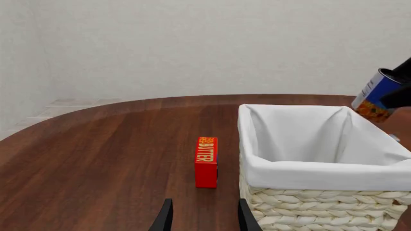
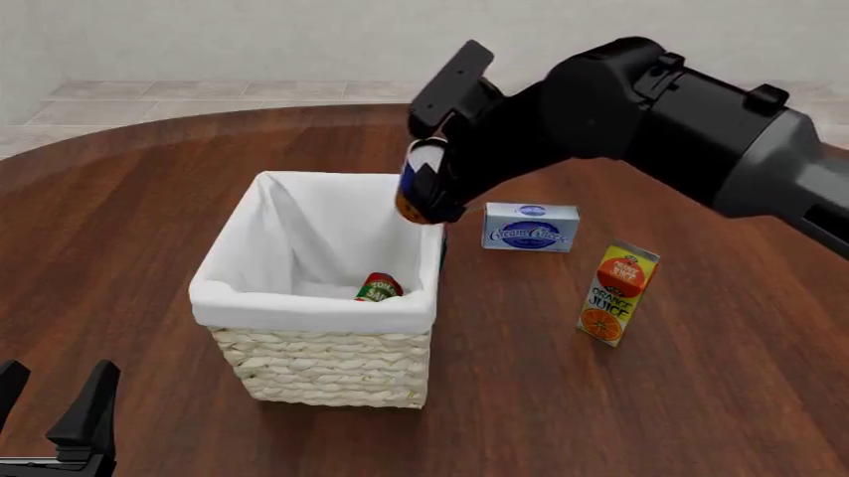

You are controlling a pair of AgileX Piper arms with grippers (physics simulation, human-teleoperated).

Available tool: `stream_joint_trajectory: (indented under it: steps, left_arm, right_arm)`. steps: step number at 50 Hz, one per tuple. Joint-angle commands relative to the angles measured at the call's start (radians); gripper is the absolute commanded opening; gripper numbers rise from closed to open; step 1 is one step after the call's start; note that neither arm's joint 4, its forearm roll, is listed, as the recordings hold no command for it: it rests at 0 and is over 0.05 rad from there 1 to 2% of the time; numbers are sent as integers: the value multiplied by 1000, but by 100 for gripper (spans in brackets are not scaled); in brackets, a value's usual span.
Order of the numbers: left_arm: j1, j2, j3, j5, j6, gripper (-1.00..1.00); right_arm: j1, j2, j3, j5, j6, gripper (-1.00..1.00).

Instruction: Pick up the alphabet soup and the tomato sauce, and put them in the basket.

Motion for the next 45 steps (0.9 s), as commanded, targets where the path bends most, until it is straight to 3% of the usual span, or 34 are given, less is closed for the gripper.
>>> stream_joint_trajectory:
  steps: [1,45]
  left_arm:
    - [0,0,0,0,0,100]
    - [0,0,0,0,0,100]
  right_arm:
    - [19,10,-12,-10,20,-100]
    - [94,65,-7,-49,20,-100]
